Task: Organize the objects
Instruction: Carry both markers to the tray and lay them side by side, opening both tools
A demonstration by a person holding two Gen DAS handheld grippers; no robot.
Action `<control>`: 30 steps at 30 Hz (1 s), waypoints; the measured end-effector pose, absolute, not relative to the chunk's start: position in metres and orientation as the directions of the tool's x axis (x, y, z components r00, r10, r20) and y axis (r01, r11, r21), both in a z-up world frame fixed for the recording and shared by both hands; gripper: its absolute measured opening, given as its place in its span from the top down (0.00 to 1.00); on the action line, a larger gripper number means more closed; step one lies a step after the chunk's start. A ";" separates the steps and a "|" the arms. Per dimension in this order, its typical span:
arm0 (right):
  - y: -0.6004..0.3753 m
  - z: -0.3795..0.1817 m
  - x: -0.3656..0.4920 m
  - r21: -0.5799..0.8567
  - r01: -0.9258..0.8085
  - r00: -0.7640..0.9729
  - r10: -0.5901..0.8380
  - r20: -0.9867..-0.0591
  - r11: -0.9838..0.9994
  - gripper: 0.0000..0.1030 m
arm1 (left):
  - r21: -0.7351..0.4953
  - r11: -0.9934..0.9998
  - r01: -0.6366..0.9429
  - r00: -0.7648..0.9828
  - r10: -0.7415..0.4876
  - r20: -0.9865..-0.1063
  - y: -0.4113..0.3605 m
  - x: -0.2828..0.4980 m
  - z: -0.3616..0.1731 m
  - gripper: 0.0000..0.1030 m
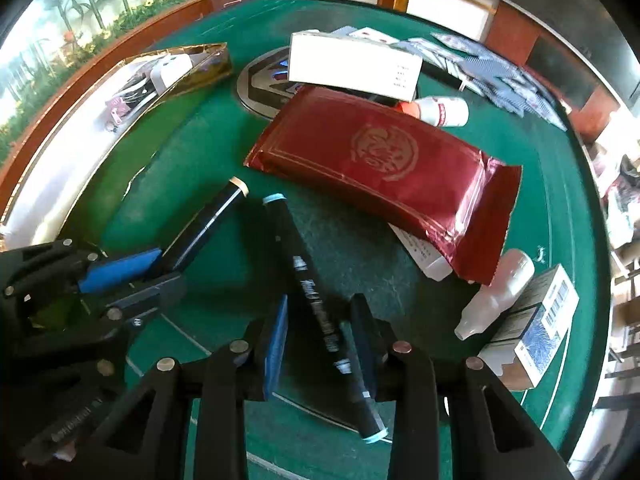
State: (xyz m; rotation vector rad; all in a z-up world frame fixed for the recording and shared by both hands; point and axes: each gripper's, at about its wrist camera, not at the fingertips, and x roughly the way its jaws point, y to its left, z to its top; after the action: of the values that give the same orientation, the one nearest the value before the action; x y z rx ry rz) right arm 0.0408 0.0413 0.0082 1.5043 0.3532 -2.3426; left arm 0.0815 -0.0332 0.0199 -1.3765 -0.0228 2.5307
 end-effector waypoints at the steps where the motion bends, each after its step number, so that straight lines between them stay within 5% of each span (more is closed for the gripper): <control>1: 0.040 0.008 0.042 -0.031 0.394 -0.403 -0.142 -0.904 -0.919 0.66 | -0.114 -0.968 -0.222 -0.528 0.218 -0.821 -0.030 0.082 0.020 0.78; 7: 0.048 0.008 0.046 0.071 0.348 -0.420 -0.223 -0.880 -0.935 0.84 | -0.163 -0.957 -0.241 -0.515 0.269 -0.814 -0.029 0.082 0.020 0.86; 18: 0.087 0.034 0.079 0.333 0.280 -0.490 -0.433 -0.757 -0.900 0.84 | -0.246 -0.933 -0.261 -0.624 0.358 -0.695 -0.048 0.121 0.062 0.86; 30: 0.057 0.081 0.097 0.339 0.363 -0.576 -0.495 -0.651 -0.868 0.84 | -0.279 -0.947 -0.159 -0.744 0.301 -0.597 -0.117 0.140 0.103 0.86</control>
State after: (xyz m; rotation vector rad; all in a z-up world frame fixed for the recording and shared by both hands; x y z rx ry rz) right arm 0.0965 0.0570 0.0808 1.0693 -0.2307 -2.4145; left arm 0.1397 -0.1165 0.1032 -0.9792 -0.3068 2.7048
